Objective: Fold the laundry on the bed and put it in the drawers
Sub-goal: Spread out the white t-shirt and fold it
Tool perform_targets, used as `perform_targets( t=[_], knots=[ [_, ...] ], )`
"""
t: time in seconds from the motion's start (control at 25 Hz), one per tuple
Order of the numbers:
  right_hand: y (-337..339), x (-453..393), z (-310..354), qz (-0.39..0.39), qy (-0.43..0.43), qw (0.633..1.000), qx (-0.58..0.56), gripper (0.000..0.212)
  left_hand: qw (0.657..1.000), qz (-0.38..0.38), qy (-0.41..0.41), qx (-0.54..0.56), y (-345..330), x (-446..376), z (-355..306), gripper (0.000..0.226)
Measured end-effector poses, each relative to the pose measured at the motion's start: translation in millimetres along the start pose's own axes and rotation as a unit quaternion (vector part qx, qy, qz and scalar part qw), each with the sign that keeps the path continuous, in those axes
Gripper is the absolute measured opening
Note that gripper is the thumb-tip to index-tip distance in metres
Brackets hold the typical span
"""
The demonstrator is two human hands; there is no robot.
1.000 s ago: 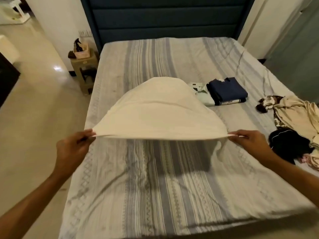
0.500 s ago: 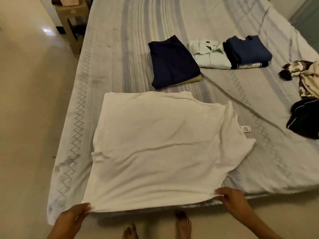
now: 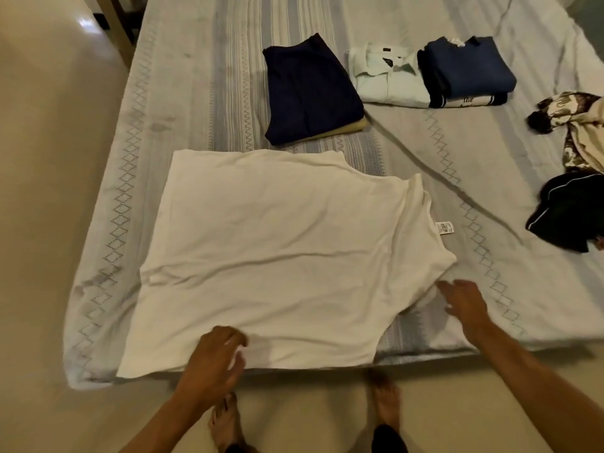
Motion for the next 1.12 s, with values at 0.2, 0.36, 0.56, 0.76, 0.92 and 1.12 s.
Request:
perform_targets(
  t=[0.2,0.36,0.56,0.76,0.92,1.12],
  knots=[
    [38.9,-99.0,72.4,0.065,0.097,0.989,0.088,0.094,0.997,-0.01,-0.062,0.038,-107.0,-131.2,-159.0,0.038],
    [31.7,-133.2,100.4,0.193,0.127,0.952,0.2,0.08,0.999,0.012,0.004,-0.052,-154.7,-213.7,-236.9,0.067],
    [23.7,-98.9,82.7,0.323,0.118,0.935,0.091,0.025,0.994,0.012,0.102,-0.02,-168.4,-213.0,-247.0,0.076],
    [72.4,-71.7,26.6,0.379,-0.082,0.905,0.174,0.034,0.945,-0.166,0.204,0.196,-167.6,-176.5,-301.7,0.028],
    [106.8,-115.8,63.6,0.265,0.043,0.912,0.311,0.026,0.538,-0.209,0.473,0.666,-233.5,-154.5,-348.4,0.032],
    [53.7,-198.4,182.5,0.343,0.224,0.893,0.186,0.035,0.377,-0.266,0.449,0.765,-264.2,-202.0,-398.7,0.026]
  ],
)
Point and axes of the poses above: each hand's wrist, its own x-axis away from the middle knuckle, its own y-axis out of the back of the hand, z = x × y, the point moved 5 cm from there along -x, towards the middle knuckle, and after that the axes turned 5 degrees about z, right-handed, at the moved point
